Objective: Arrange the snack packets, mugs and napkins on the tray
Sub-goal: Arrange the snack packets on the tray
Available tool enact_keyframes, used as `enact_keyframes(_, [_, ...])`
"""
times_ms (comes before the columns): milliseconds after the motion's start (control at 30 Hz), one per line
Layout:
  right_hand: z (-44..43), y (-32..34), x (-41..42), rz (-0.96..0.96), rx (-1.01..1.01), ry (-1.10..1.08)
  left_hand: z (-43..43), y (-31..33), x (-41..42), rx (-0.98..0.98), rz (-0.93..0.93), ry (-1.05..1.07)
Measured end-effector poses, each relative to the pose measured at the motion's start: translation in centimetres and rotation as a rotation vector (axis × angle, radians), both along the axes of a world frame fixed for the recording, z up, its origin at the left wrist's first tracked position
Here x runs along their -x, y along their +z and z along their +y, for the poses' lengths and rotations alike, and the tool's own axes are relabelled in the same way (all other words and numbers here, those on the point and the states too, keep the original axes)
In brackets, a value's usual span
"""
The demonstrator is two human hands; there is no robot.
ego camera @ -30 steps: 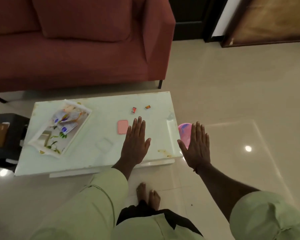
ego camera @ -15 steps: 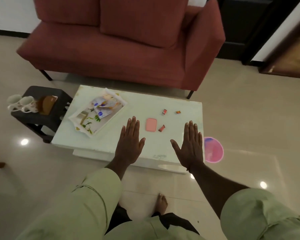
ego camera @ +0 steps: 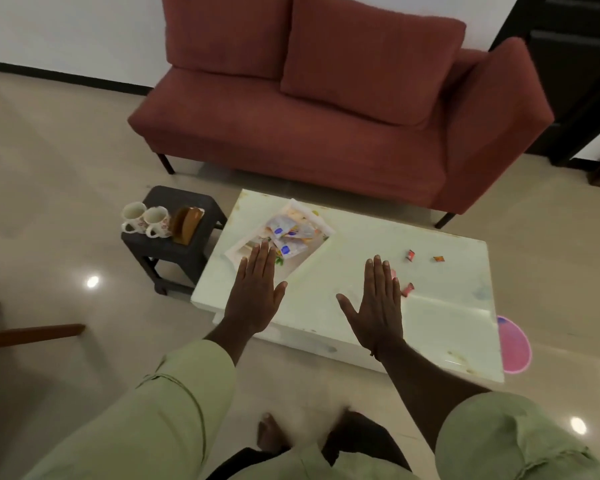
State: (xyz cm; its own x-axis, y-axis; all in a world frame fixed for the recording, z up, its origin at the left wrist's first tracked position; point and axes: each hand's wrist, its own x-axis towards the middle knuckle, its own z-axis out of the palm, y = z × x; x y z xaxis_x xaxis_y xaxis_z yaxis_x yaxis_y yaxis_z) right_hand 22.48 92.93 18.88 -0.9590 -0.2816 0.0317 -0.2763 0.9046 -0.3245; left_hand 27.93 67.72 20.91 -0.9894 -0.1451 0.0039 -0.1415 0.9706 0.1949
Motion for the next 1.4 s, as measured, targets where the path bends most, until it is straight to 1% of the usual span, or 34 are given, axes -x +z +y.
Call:
enact_keyframes(133, [-4.6,-0.2,1.2,-0.017,0.000,-0.003,-4.1,-0.5,1.1,-0.029,-0.022,-0.011])
enact_keyframes(233, [-6.3,-1.0,2.6,-0.027,-0.002,-0.016,-6.1,-1.3,2.8,-0.049,-0.031,-0.016])
enact_keyframes(400, [-8.6,-3.4,6.9,-0.114,0.066,-0.063,-9.3,-3.9,7.2,-0.106,-0.120,-0.053])
enact_keyframes(533, [-11.4,-5.3,10.8,-0.161,0.098,-0.078,-11.5,-6.2,10.6,-0.185,-0.165,-0.008])
enact_keyframes(700, [-14.5,-9.1,16.3,-0.189,0.046,-0.030,-13.8,-10.3,15.6,-0.304,-0.179,0.059])
enact_keyframes(833, [-17.5,-14.1,21.4,-0.162,0.026,0.033,-14.8,-16.6,19.0,-0.367,-0.168,0.065])
enact_keyframes(933, [-19.5,-18.0,24.5,-0.152,0.027,0.074,-15.2,-22.0,20.8,-0.403,-0.151,0.045])
enact_keyframes(1000, [-20.5,-21.1,26.5,-0.183,-0.007,0.099,-15.6,-25.9,22.2,-0.430,-0.148,0.024])
enact_keyframes(1067, [-21.1,-23.8,28.1,-0.218,-0.053,0.114,-15.9,-29.2,23.7,-0.440,-0.111,0.013])
enact_keyframes(1167, [-22.1,-27.3,30.3,-0.221,-0.046,0.099,-16.2,-33.3,26.5,-0.423,-0.054,-0.007])
enact_keyframes(1300, [-23.1,-29.1,31.2,-0.132,-0.052,0.154,-16.7,-35.5,29.1,-0.402,0.038,-0.060])
enact_keyframes(1400, [-23.4,-28.7,31.4,-0.176,0.029,0.076,-17.7,-34.6,30.2,-0.403,0.159,-0.112])
